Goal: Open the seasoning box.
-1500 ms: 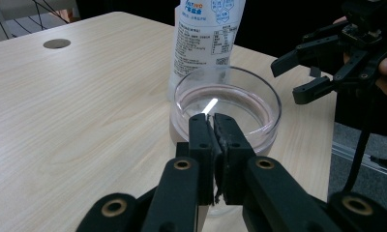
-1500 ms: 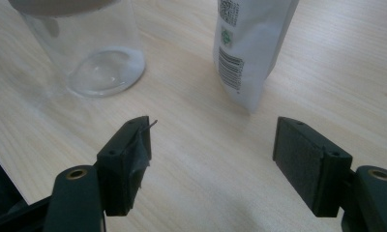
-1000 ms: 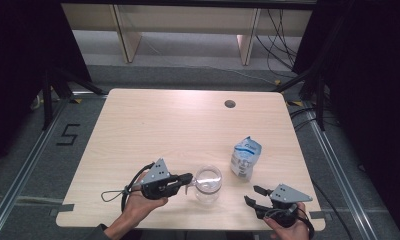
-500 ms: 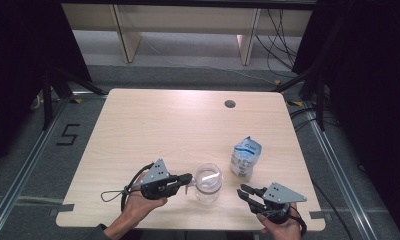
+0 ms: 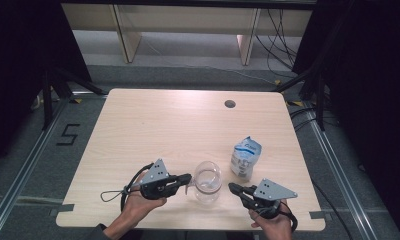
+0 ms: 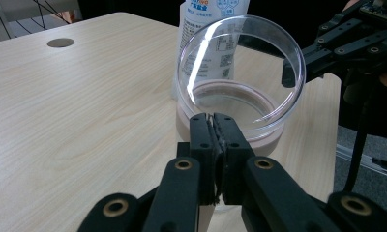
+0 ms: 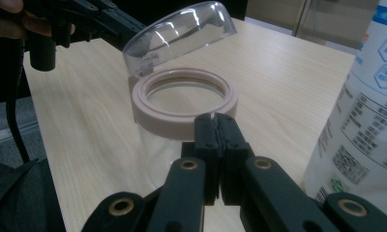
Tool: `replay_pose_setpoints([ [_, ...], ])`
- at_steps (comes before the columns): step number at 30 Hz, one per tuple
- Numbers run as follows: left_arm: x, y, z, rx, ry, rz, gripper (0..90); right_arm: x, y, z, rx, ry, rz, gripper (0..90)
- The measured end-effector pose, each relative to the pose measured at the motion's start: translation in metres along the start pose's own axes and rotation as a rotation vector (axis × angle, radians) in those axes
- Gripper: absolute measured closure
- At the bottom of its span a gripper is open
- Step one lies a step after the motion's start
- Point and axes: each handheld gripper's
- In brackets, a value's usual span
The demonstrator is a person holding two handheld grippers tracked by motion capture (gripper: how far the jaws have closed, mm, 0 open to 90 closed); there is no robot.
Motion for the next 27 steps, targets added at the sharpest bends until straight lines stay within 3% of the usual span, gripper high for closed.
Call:
replay_pose_setpoints([
  [3, 0.000, 0.000, 0.000, 0.000, 0.000, -0.001, 86.7, 0.001, 0.004, -0.005, -0.001, 0.007, 0.032, 89.3],
  [4, 0.000, 0.000, 0.000, 0.000, 0.000, -0.001, 86.7, -0.001, 0.004, -0.007, 0.002, 0.015, 0.009, 89.3],
  [5, 0.000, 0.000, 0.000, 0.000, -0.001, -0.001, 86.7, 0.001, 0.006, -0.008, 0.003, 0.010, 0.034, 89.3],
  [18, -0.002, -0.002, -0.001, 0.007, -0.013, 0.007, 86.4, -0.002, 0.017, -0.020, 0.023, 0.047, 0.047, 89.0],
  [21, -0.002, -0.002, -0.001, 0.007, -0.012, 0.011, 86.2, -0.004, 0.018, -0.021, 0.037, 0.034, 0.040, 89.0],
  [23, -0.002, -0.002, -0.001, 0.009, -0.012, 0.016, 85.6, -0.003, 0.020, -0.022, 0.034, 0.059, 0.050, 89.0],
  [25, -0.001, -0.002, 0.000, 0.009, -0.010, 0.018, 85.1, -0.004, 0.020, -0.021, 0.042, 0.031, 0.047, 89.0],
  [27, -0.002, -0.002, 0.001, 0.007, -0.008, 0.021, 84.8, -0.004, 0.021, -0.021, 0.032, 0.034, 0.042, 89.0],
])
Point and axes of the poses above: each handheld gripper's, and its own axes: z roughly backward along the jaws, y roughly out of its top, x roughly to its right, and after that the axes turned 5 degrees about y, right-handed
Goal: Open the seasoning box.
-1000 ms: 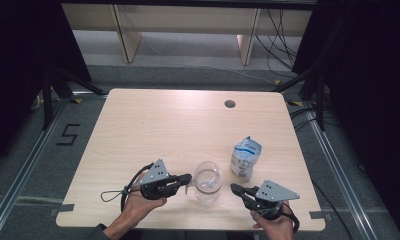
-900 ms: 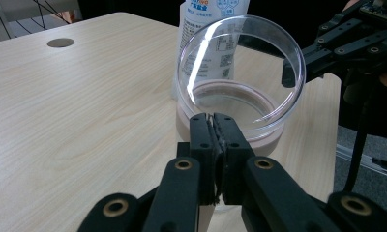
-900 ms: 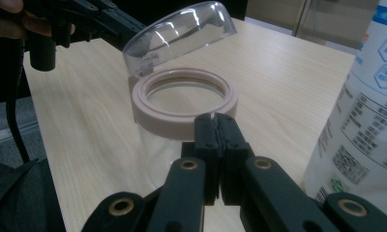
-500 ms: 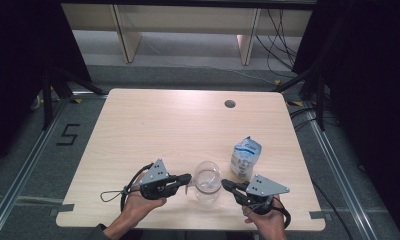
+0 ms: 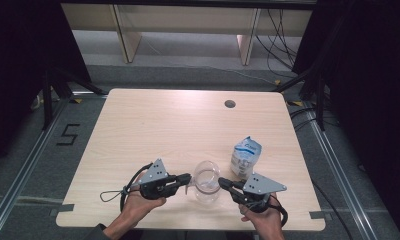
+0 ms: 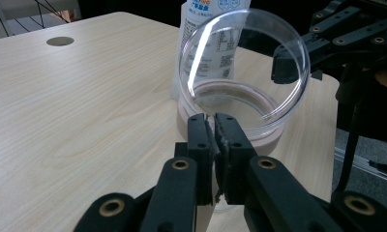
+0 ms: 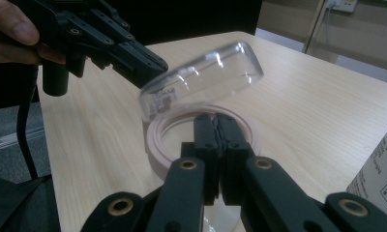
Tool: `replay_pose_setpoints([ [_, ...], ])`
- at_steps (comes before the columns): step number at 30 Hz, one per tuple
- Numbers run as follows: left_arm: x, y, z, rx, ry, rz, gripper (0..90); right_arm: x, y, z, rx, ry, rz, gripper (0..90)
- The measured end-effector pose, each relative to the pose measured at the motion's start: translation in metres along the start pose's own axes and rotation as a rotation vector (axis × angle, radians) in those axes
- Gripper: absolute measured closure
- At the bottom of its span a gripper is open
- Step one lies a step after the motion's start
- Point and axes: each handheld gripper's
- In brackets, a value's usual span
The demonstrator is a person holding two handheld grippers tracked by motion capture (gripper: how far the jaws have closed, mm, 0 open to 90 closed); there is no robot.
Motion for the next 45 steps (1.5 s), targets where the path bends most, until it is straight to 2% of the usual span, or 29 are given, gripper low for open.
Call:
replay_pose_setpoints([
  [2, -0.001, 0.000, 0.000, 0.002, -0.005, -0.008, 84.1, 0.001, 0.000, 0.000, -0.005, -0.003, 0.005, 89.0],
  [4, -0.002, -0.001, 0.002, 0.002, 0.000, 0.000, 82.6, 0.001, 0.000, 0.000, -0.013, 0.002, 0.001, 89.0],
  [5, -0.003, -0.001, 0.002, 0.012, -0.006, 0.011, 81.2, 0.000, 0.000, 0.000, -0.016, 0.005, -0.015, 89.0],
  [8, -0.005, -0.003, 0.008, 0.011, 0.011, 0.025, 78.0, 0.001, 0.001, -0.001, -0.010, 0.008, 0.005, 89.0],
  [11, -0.009, -0.006, 0.014, 0.020, 0.000, 0.038, 72.9, 0.001, 0.003, -0.001, -0.006, 0.006, -0.001, 89.0],
  [15, -0.011, -0.015, 0.023, -0.004, -0.014, 0.035, 61.6, -0.001, 0.006, -0.002, 0.006, -0.007, 0.012, 89.0],
  [16, -0.010, -0.018, 0.026, -0.013, 0.000, 0.039, 59.7, -0.001, 0.006, -0.003, 0.013, 0.011, 0.000, 89.0],
  [17, -0.010, -0.020, 0.028, -0.026, 0.003, 0.045, 57.5, -0.002, 0.007, -0.002, 0.002, 0.005, -0.001, 89.0],
  [18, -0.010, -0.022, 0.030, -0.035, 0.006, 0.033, 54.9, -0.003, 0.008, -0.003, 0.009, -0.005, -0.001, 89.0],
  [19, -0.012, -0.024, 0.031, -0.039, -0.001, 0.013, 52.3, -0.002, 0.008, -0.004, 0.020, 0.019, 0.010, 89.0],
  [20, -0.011, -0.026, 0.033, -0.050, 0.012, 0.013, 50.0, -0.003, 0.009, -0.004, 0.022, 0.011, 0.017, 89.0],
  [21, -0.010, -0.027, 0.034, -0.051, 0.021, 0.021, 48.4, -0.004, 0.010, -0.004, 0.020, 0.014, 0.011, 89.0],
  [22, -0.010, -0.029, 0.035, -0.068, 0.028, 0.010, 47.1, -0.006, 0.011, -0.003, 0.007, 0.006, -0.008, 89.0],
  [23, -0.009, -0.030, 0.035, -0.069, 0.034, 0.021, 45.6, -0.006, 0.012, -0.004, 0.021, 0.004, 0.011, 89.0],
  [24, -0.010, -0.031, 0.035, -0.075, 0.038, 0.011, 43.9, -0.006, 0.013, -0.005, 0.030, 0.010, 0.016, 88.9],
  [25, -0.010, -0.032, 0.034, -0.085, 0.047, 0.008, 42.7, -0.008, 0.014, -0.004, 0.009, 0.018, -0.001, 88.9],
  [26, -0.009, -0.034, 0.033, -0.085, 0.051, 0.022, 42.4, -0.008, 0.015, -0.005, 0.027, -0.002, 0.023, 88.9],
  [27, -0.010, -0.034, 0.032, -0.094, 0.058, -0.010, 42.0, -0.009, 0.016, -0.005, 0.030, 0.008, 0.022, 88.7],
  [30, -0.009, -0.038, 0.028, -0.118, 0.068, -0.029, 40.1, -0.013, 0.019, -0.007, 0.030, 0.014, 0.032, 88.6],
  [32, -0.009, -0.040, 0.028, -0.127, 0.072, -0.019, 39.3, -0.014, 0.021, -0.009, 0.043, 0.025, 0.042, 88.6],
  [33, -0.010, -0.040, 0.027, -0.123, 0.064, -0.029, 39.0, -0.016, 0.022, -0.010, 0.046, 0.017, 0.044, 88.6],
  [34, -0.010, -0.040, 0.027, -0.124, 0.068, -0.026, 38.7, -0.017, 0.023, -0.009, 0.036, 0.024, 0.051, 88.6],
  [35, -0.009, -0.041, 0.027, -0.123, 0.069, -0.018, 38.6, -0.020, 0.023, -0.010, 0.031, 0.023, 0.035, 88.6],
  [37, -0.009, -0.042, 0.027, -0.122, 0.074, -0.001, 38.0, -0.021, 0.025, -0.012, 0.036, 0.032, 0.057, 88.6],
  [38, -0.009, -0.042, 0.027, -0.129, 0.084, -0.009, 37.9, -0.022, 0.025, -0.013, 0.040, 0.049, 0.055, 88.6],
  [40, -0.010, -0.043, 0.027, -0.129, 0.082, -0.019, 37.7, -0.023, 0.025, -0.014, 0.034, 0.042, 0.061, 88.5],
  [42, -0.011, -0.044, 0.026, -0.128, 0.080, -0.011, 37.5, -0.026, 0.025, -0.016, 0.035, 0.043, 0.051, 88.4],
  [44, -0.011, -0.044, 0.026, -0.131, 0.082, 0.000, 37.4, -0.025, 0.025, -0.017, 0.025, 0.066, 0.062, 88.2],
  [45, -0.011, -0.044, 0.026, -0.126, 0.080, 0.005, 37.3, -0.026, 0.024, -0.018, 0.038, 0.072, 0.050, 88.0],
])
Point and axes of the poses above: each handheld gripper's, and its own axes: z roughly backward along the jaws, y roughly out of its top, x roughly to its right, and after that the axes turned 5 degrees about y, right-handed
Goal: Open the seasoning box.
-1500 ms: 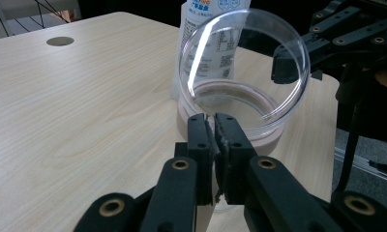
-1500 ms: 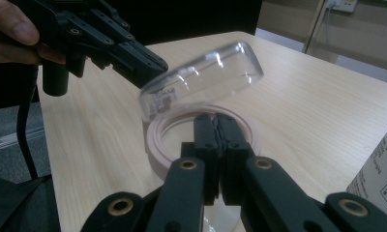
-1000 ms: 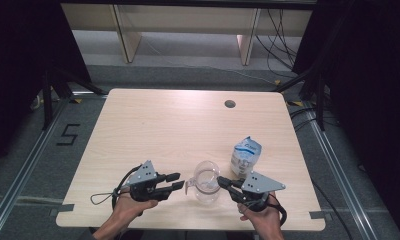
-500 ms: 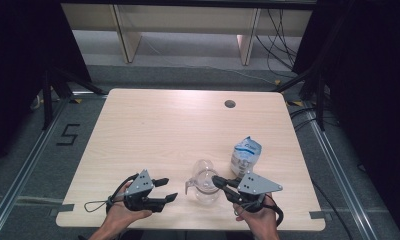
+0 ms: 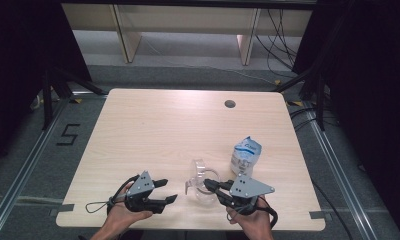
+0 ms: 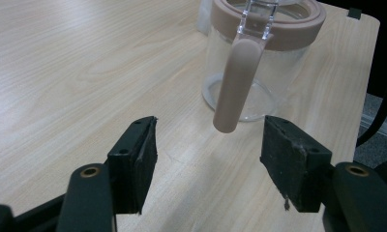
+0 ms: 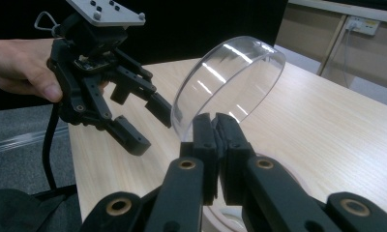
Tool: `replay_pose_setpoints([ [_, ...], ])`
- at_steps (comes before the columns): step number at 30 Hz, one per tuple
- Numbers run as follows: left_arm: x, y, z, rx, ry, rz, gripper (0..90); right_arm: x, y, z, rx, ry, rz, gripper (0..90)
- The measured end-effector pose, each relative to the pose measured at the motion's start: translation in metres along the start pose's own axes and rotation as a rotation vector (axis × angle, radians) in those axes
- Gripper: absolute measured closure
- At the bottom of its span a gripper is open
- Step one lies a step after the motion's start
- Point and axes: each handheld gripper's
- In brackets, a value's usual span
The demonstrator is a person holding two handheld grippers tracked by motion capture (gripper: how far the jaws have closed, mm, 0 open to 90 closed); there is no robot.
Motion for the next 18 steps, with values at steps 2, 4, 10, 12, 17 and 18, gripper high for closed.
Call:
replay_pose_setpoints([
  [2, 0.0002, -0.0004, -0.0002, 0.001, 0.001, 0.009, 37.3, -0.0018, 0.0000, -0.0002, -0.017, -0.015, 0.003, 87.9],
  [4, 0.0002, -0.0006, -0.0003, 0.001, 0.001, 0.010, 37.3, 0.0000, 0.0007, -0.0014, -0.012, -0.003, 0.039, 87.9],
  [10, 0.0002, -0.0007, -0.0005, 0.002, 0.000, 0.006, 37.3, -0.0030, 0.0004, -0.0042, -0.013, -0.001, 0.024, 87.4],
  [12, 0.0006, -0.0007, -0.0001, -0.001, 0.007, 0.012, 37.1, -0.0046, 0.0007, -0.0048, -0.023, 0.017, 0.013, 87.3],
  [17, -0.0016, -0.0010, 0.0000, -0.003, 0.009, -0.009, 36.1, -0.0052, 0.0003, -0.0057, -0.014, 0.028, 0.017, 86.7],
  [18, -0.0018, -0.0011, 0.0000, -0.003, 0.009, -0.009, 35.9, -0.0049, 0.0005, -0.0037, -0.020, 0.012, 0.017, 86.6],
])
Point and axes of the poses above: each handheld gripper's, and its own axes: z roughly backward along the jaws, y roughly out of its top, x roughly to its right, and after that the axes turned 5 degrees about y, right-handed
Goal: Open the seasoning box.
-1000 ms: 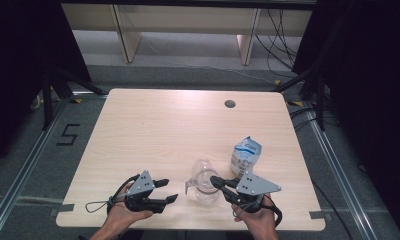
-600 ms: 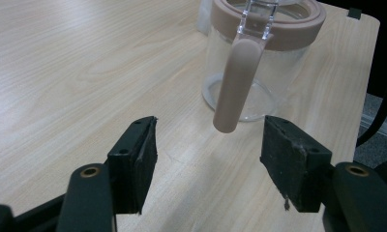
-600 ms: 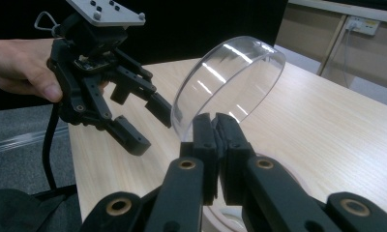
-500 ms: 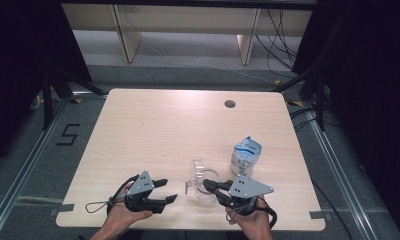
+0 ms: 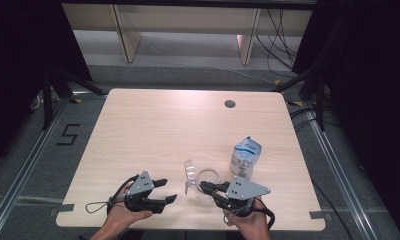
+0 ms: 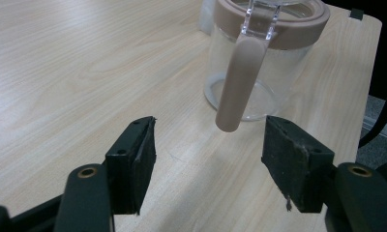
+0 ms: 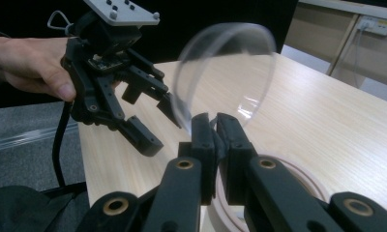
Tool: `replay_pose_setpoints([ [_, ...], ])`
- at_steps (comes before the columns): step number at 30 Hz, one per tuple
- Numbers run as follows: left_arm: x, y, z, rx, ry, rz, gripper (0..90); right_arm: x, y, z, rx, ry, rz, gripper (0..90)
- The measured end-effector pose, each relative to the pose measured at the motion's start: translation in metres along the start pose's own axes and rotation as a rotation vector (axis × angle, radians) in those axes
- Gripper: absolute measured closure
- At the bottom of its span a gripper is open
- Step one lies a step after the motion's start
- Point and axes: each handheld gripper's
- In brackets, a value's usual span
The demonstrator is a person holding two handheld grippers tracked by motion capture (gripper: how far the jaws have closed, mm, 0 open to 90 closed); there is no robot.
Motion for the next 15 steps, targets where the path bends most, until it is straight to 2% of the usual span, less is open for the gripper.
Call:
replay_pose_setpoints([
  [2, 0.000, 0.000, 0.000, -0.002, 0.000, 0.000, 35.6, 0.002, -0.001, 0.003, 0.009, -0.001, -0.003, 85.7],
  [4, 0.000, 0.000, 0.000, 0.009, -0.010, 0.003, 35.1, 0.004, -0.002, 0.007, 0.015, -0.023, -0.007, 83.2],
  [5, 0.000, 0.001, 0.002, 0.005, -0.001, -0.001, 34.8, 0.004, -0.003, 0.011, 0.017, -0.039, -0.023, 81.2],
  [6, 0.000, 0.001, 0.002, 0.007, -0.004, -0.005, 34.5, 0.006, -0.004, 0.015, 0.015, -0.037, -0.019, 79.1],
  [8, 0.000, 0.001, 0.002, 0.009, 0.000, 0.010, 33.6, 0.010, -0.008, 0.023, 0.021, -0.077, -0.028, 73.1],
  [9, -0.001, 0.000, 0.003, 0.003, 0.003, 0.001, 33.1, 0.012, -0.010, 0.029, 0.024, -0.092, -0.038, 69.5],
  [13, -0.002, 0.000, 0.003, 0.016, -0.009, 0.008, 31.2, 0.020, -0.018, 0.051, 0.022, -0.193, -0.075, 56.4],
  [14, -0.002, -0.001, 0.003, 0.015, -0.013, 0.023, 30.6, 0.023, -0.020, 0.057, 0.021, -0.200, -0.081, 53.9],
  [15, -0.001, -0.001, 0.003, 0.015, -0.010, 0.040, 29.6, 0.022, -0.023, 0.061, 0.020, -0.218, -0.110, 51.7],
])
Point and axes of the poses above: each handheld gripper's, and its own axes: z roughly backward along the jaws, y roughly out of its top, x roughly to its right, and after that the axes turned 5 degrees about y, right-handed
